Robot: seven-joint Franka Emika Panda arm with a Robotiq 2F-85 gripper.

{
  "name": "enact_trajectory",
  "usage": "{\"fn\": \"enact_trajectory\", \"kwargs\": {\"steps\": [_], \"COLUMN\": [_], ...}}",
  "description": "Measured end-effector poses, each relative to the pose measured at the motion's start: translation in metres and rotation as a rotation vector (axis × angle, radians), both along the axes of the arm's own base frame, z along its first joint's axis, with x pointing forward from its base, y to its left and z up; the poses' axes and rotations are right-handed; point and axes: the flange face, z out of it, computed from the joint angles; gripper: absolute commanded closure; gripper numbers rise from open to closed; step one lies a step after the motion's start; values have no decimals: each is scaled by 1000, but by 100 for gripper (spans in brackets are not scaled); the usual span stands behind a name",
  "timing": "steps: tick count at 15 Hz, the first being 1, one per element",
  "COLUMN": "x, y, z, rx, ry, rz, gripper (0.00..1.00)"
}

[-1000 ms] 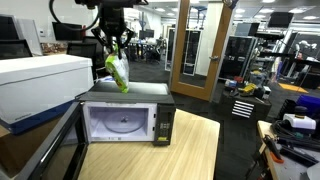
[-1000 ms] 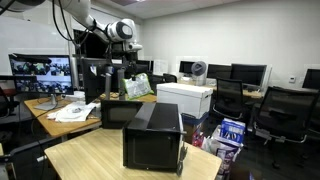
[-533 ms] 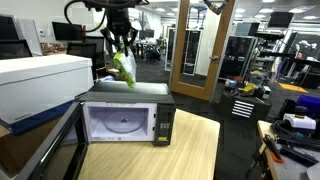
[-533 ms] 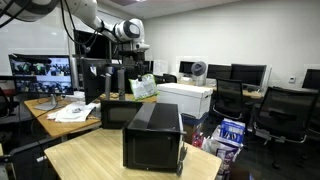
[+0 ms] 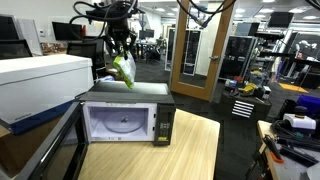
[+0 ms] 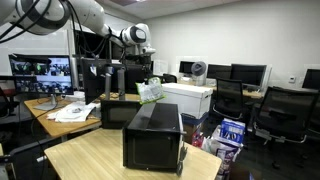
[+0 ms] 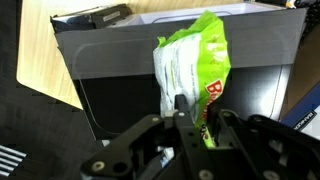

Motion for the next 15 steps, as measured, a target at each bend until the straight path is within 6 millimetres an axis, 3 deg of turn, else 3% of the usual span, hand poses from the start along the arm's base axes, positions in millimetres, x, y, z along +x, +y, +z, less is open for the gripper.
{"fn": "enact_trajectory", "kwargs": {"steps": [2, 7, 11, 15], "x": [5, 10, 1, -11], "y": [-9, -64, -109, -129], "z": [-8, -21, -35, -48], "rx": [4, 25, 97, 174], "ry": [-20, -85, -68, -5], "rz": [-6, -21, 2, 14], "gripper": [91, 91, 91, 91]}}
